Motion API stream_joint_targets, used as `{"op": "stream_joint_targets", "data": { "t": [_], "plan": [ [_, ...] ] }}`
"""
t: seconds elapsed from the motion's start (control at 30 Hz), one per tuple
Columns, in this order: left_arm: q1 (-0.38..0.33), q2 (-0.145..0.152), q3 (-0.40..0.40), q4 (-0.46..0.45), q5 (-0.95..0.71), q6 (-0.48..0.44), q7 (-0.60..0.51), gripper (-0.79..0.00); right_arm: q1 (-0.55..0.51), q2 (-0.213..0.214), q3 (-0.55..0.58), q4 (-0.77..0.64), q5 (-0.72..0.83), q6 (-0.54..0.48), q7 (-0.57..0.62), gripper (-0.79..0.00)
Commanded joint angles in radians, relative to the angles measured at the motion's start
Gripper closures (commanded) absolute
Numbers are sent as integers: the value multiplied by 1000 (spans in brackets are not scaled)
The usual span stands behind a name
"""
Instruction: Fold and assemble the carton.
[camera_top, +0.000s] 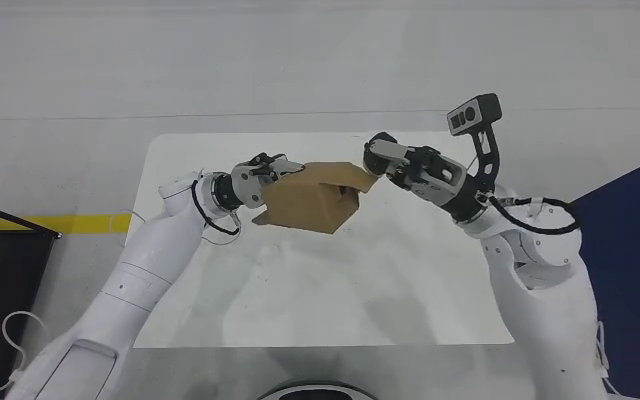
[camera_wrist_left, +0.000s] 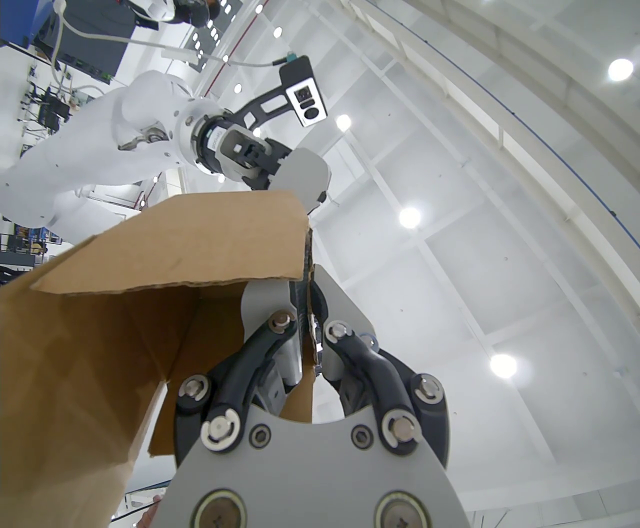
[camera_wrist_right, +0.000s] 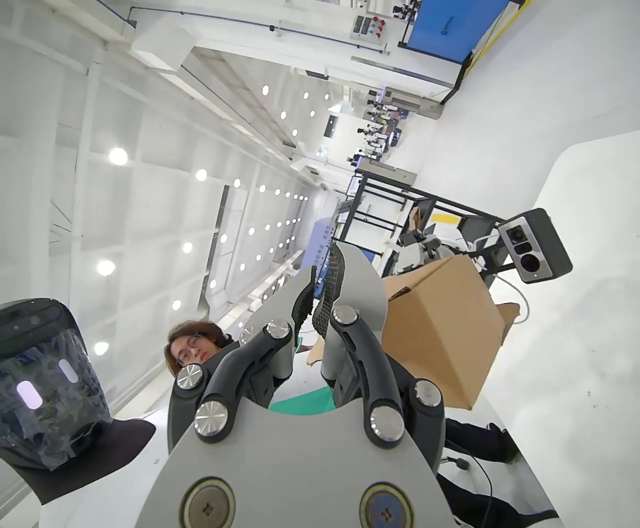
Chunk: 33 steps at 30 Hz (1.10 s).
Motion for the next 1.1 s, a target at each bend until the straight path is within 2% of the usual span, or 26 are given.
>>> {"op": "stream_joint_targets", "data": {
  "t": [0.0,0.2,0.4,0.63,0.8,1.07],
  "plan": [
    [0,0,0,0,0,0,0,0,-8,1,-4,-13,-14,7,15,0],
    [0,0,0,0,0,0,0,0,-25,2,-42,-30,-75,23,22,0],
    [0,0,0,0,0,0,0,0,-9,-2,-70,-11,-73,1,-4,0],
    [0,0,0,0,0,0,0,0,-51,-1,28,-20,1,-56,-29,0],
    [0,0,0,0,0,0,0,0,-92,2,97,8,39,-58,-13,0],
    [0,0,0,0,0,0,0,0,-106,6,68,19,1,2,42,0]
  ]
}}
